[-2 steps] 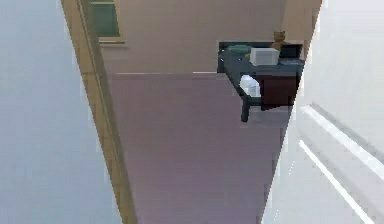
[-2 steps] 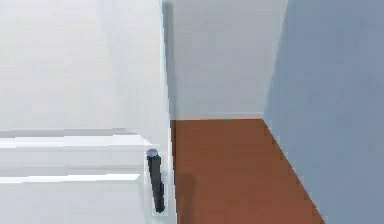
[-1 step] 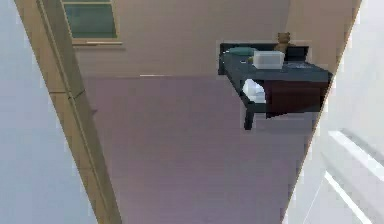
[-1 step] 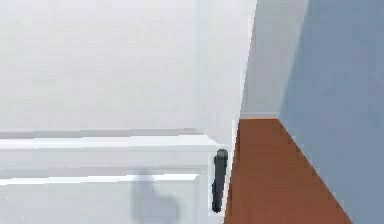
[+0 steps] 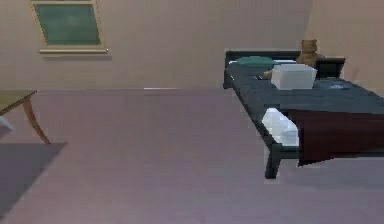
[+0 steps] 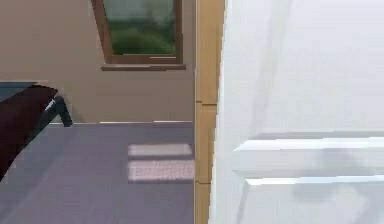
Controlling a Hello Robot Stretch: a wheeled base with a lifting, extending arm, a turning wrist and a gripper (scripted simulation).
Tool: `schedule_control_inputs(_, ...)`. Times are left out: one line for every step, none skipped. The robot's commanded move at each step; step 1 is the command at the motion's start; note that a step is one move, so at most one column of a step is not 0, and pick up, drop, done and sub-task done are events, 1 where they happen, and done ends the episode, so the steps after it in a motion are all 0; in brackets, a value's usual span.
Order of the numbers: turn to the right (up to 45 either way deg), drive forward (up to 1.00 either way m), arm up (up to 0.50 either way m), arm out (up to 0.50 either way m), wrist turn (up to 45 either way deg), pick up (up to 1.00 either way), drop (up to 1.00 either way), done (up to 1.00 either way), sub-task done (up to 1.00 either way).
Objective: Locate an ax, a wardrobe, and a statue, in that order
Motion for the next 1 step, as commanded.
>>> schedule_control_inputs(-45.0,0.00,0.00,0.00,0.0,0.00,0.00,0.00,0.00)
